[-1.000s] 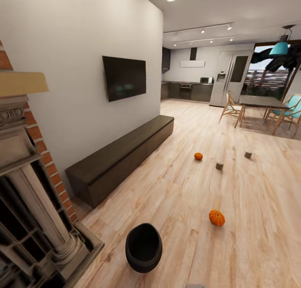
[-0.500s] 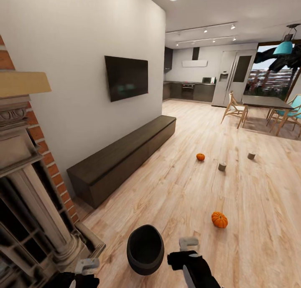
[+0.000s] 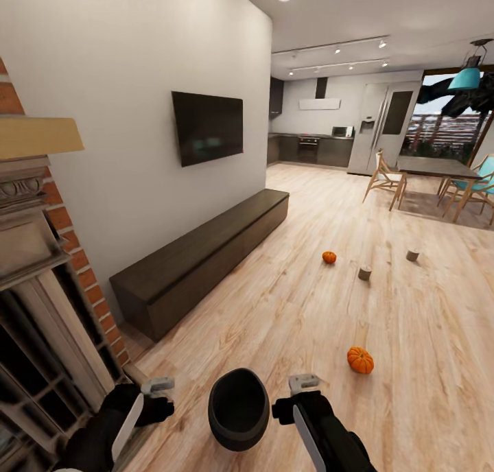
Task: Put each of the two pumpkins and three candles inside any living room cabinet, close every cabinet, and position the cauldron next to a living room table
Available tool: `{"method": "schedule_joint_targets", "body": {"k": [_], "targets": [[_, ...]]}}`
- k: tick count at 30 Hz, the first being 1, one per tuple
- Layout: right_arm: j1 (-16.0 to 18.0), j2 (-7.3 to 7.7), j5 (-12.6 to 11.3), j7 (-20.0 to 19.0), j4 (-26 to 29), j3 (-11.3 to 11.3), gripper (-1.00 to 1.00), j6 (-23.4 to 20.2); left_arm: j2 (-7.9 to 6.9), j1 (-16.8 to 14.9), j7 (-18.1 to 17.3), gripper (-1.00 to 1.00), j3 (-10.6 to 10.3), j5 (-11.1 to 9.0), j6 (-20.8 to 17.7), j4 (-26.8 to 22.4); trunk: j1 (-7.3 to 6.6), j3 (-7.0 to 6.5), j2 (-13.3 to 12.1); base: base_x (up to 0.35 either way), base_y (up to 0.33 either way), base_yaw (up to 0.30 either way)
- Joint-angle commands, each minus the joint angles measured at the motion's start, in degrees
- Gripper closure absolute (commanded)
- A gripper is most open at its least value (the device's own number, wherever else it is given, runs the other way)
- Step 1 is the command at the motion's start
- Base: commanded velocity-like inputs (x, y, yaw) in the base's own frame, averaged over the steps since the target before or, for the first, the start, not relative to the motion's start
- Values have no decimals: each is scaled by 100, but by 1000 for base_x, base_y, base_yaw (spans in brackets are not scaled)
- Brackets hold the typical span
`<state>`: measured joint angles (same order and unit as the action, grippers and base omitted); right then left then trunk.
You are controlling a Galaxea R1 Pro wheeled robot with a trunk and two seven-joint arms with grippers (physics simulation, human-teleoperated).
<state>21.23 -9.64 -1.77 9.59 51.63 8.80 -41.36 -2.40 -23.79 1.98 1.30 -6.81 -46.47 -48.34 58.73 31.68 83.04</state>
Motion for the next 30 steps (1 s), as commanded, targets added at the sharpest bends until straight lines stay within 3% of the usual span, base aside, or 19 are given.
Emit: {"method": "schedule_joint_targets", "body": {"k": [1,4,6,7,12,18,24,30], "targets": [[13,0,-19,34,-26,15,-100,-28,6,-58,21,-100,4,-47,-33,15,0,6,3,0,0,0],[36,-2,-21,34,-105,19,-100,-29,48,-263,74,-100,-2,-35,-35,232,0,6,3,0,0,0],[42,-9,-22,34,-124,22,-100,-30,161,-320,208,-100,-6,-51,-11,481,0,6,3,0,0,0],[47,-26,-19,34,-134,23,-100,-30,319,-350,347,-100,-14,-49,32,712,0,6,3,0,0,0],[55,-36,-18,34,-142,30,-100,-30,480,-374,499,-100,-29,-25,261,940,0,6,3,0,0,0],[56,-36,-22,34,-144,89,-100,-27,519,-380,531,-100,-28,-36,337,996,0,6,3,0,0,0],[49,-36,-21,52,-144,340,-100,-22,512,-374,542,-100,-26,-26,799,1014,0,6,3,0,0,0],[48,-36,-24,137,-144,385,-100,-22,508,-369,548,-100,-26,-29,934,1064,0,6,3,1,0,0]]}}
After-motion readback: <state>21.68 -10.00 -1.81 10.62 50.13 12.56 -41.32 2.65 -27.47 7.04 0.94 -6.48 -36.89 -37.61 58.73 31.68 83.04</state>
